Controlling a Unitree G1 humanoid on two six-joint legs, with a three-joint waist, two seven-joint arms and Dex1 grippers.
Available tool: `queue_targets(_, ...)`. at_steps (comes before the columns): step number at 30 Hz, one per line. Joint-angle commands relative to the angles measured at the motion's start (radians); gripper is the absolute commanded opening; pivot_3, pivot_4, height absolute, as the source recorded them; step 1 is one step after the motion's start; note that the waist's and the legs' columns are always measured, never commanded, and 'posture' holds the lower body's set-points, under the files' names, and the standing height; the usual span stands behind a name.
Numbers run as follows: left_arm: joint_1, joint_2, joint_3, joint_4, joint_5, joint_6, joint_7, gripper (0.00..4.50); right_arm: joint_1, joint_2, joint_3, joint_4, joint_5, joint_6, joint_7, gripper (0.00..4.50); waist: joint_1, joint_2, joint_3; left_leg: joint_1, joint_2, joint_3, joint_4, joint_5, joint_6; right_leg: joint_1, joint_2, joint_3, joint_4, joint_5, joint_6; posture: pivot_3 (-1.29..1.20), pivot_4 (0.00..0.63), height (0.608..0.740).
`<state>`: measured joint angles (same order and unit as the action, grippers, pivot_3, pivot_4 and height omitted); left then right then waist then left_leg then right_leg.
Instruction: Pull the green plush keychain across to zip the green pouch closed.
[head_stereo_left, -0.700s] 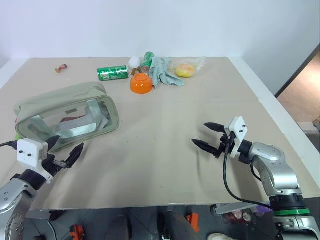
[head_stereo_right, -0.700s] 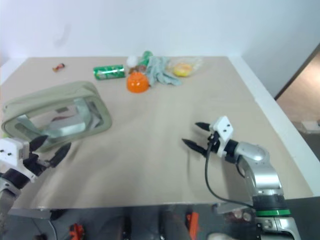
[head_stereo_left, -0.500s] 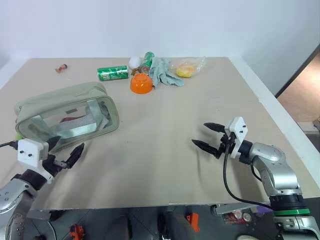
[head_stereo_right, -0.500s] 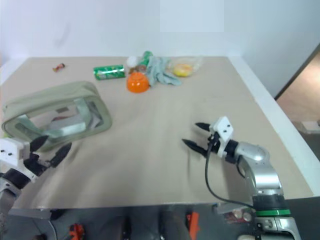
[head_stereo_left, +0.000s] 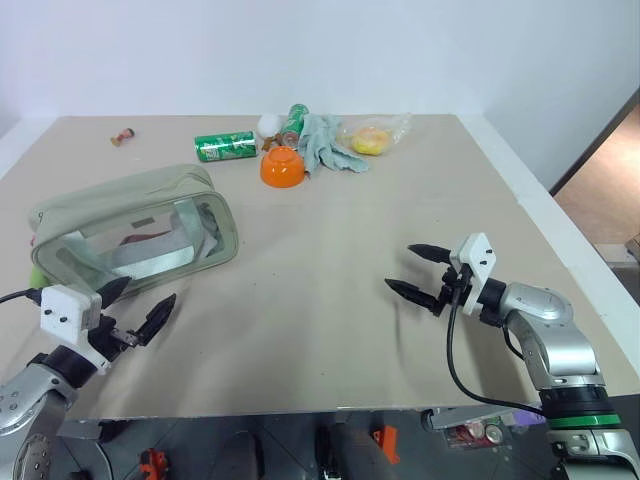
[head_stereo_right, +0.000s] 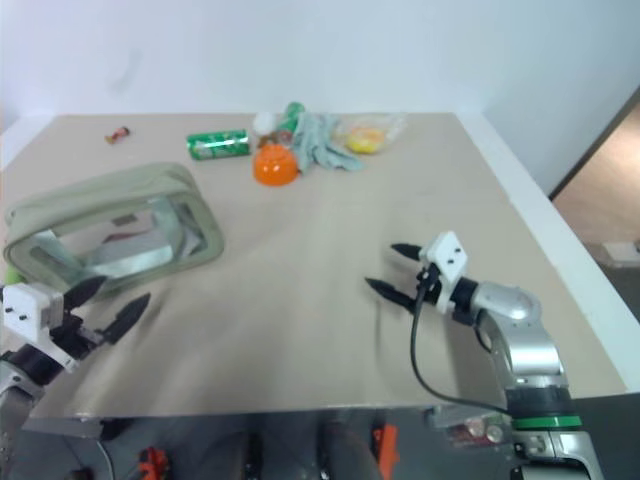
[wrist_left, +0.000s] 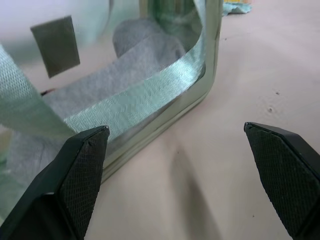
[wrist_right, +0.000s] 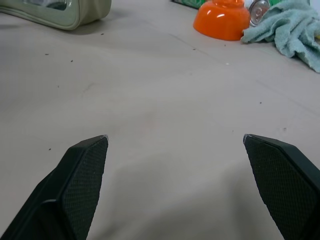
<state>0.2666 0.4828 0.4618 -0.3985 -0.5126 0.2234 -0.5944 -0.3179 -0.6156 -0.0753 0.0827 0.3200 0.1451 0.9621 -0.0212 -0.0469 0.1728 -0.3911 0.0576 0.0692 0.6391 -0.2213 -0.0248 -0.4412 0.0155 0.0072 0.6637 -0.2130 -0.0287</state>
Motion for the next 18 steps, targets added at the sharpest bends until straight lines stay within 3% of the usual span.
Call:
queue_targets(1, 0.018, -0.039, 0.055, -0.055, -0.012, -0.058, 0.046, 4.48, -0.035, -0.002, 0.000, -0.023, 0.016, 0.002, 0.014, 4.50, 0.000, 0.000, 0.000, 0.000, 0.000, 0.000, 0.000, 0.000, 0.000, 0.000, 0.000, 0.000, 0.000, 0.000, 0.000, 0.00, 0.150, 0.740)
queue_targets(7, 0.084, -0.099, 0.165, -0.247, -0.081, -0.025, 0.203, 4.48, -0.085, -0.003, -0.002, -0.134, 0.202, 0.182, 0.126, 4.50, -0.001, -0.001, 0.000, 0.000, 0.003, 0.001, 0.000, 0.000, 0.000, 0.000, 0.000, 0.002, 0.000, 0.000, 0.000, 0.00, 0.150, 0.740)
queue_targets(12, 0.144, -0.164, 0.220, -0.351, -0.113, 0.002, 0.329, 4.48, -0.183, 0.000, 0.062, -0.130, 0.196, 0.193, 0.202, 4.50, -0.004, -0.002, 0.000, 0.002, 0.003, 0.002, 0.000, 0.000, 0.000, 0.001, 0.001, 0.003, 0.000, 0.001, 0.001, 0.00, 0.150, 0.740)
queue_targets(18, 0.065, -0.045, 0.277, -0.265, -0.170, 0.085, 0.359, 4.48, -0.276, 0.038, 0.118, -0.033, 0.158, 0.133, 0.259, 4.50, 0.002, -0.003, -0.001, 0.002, 0.000, 0.000, 0.001, 0.000, 0.000, 0.002, 0.005, 0.003, 0.000, -0.001, -0.002, 0.00, 0.150, 0.740)
